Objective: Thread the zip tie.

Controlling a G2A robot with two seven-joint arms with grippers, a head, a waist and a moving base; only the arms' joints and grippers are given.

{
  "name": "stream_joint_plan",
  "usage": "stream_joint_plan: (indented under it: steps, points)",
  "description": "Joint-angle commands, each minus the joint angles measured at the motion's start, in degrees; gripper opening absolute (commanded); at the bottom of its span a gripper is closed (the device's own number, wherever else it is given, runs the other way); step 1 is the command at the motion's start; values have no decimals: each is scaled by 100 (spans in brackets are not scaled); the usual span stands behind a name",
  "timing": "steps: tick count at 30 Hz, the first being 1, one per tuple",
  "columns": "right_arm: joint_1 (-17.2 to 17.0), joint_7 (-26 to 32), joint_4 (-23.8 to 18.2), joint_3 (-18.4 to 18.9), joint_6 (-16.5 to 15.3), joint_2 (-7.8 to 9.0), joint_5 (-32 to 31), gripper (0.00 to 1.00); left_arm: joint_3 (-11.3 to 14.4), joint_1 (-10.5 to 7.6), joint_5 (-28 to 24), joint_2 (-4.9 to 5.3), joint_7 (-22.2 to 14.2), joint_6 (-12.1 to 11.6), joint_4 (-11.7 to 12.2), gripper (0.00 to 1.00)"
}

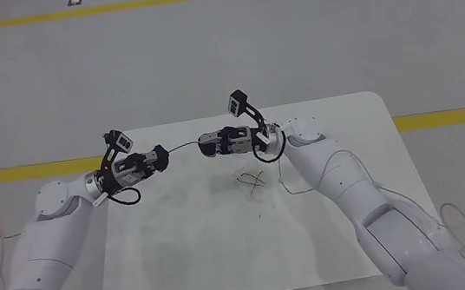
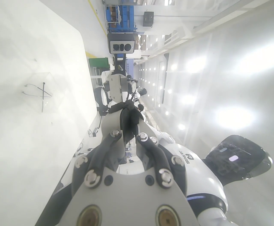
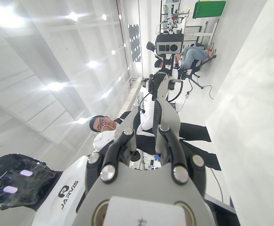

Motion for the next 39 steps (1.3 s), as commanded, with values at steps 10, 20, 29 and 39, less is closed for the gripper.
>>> stream_joint_plan:
  steps: [10, 20, 29, 39]
  points:
    - [39, 85, -2, -25, 36, -20, 30, 12, 0, 0, 0, 0, 0, 0, 0, 0]
    - [30, 113, -41, -26, 52, -16, 13, 5, 0, 0, 0, 0, 0, 0, 0, 0]
    - [18, 56, -71, -23, 53, -4, -53, 0, 0, 0, 0, 0, 0, 0, 0, 0]
    - [-29, -449, -92, -8, 55, 43, -394, 0, -3, 100, 8, -8, 291, 42, -188, 100]
